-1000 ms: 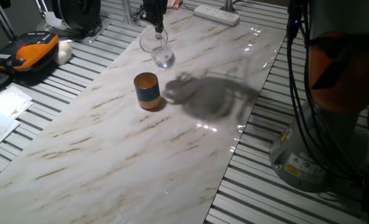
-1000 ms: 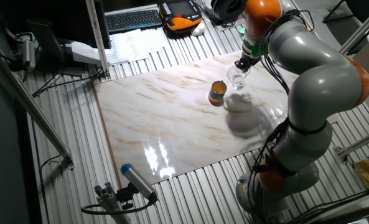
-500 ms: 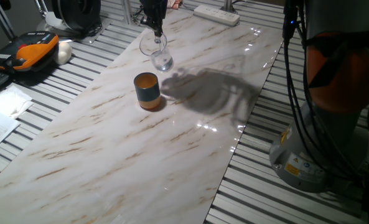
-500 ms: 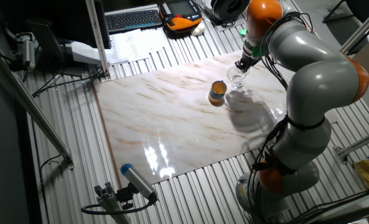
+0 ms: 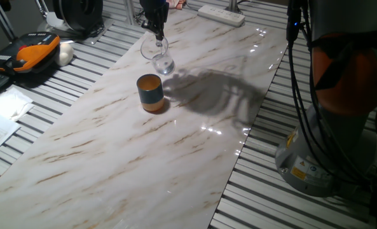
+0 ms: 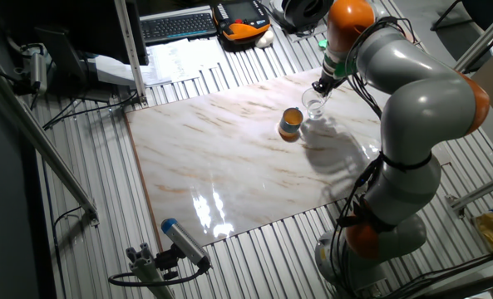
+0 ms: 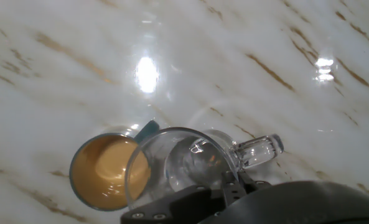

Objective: Pour the water from one cup into another empty cup

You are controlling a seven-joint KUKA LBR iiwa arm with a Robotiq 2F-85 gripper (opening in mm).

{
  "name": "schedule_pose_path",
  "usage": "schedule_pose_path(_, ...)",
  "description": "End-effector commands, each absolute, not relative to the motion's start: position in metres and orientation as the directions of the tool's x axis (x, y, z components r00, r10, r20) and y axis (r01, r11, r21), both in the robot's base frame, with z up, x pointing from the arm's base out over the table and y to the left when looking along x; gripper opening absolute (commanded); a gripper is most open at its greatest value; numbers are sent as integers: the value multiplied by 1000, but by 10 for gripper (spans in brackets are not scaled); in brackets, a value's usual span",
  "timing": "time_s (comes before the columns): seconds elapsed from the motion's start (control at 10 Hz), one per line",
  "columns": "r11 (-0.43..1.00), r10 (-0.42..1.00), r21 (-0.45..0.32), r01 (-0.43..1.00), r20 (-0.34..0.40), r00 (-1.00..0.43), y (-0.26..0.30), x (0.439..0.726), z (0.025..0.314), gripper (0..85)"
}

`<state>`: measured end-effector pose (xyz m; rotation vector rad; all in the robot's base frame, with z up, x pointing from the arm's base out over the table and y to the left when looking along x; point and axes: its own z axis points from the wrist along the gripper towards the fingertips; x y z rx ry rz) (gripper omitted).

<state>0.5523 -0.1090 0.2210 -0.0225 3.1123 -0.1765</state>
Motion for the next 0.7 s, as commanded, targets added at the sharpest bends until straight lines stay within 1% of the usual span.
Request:
schedule_pose_path(0.0,993,-17,-113,-15,-25,-1000,-109,553,219,0)
schedule_pose_path(0.6,991,-24,-133,-19,-33,-999,-109,557,214,0)
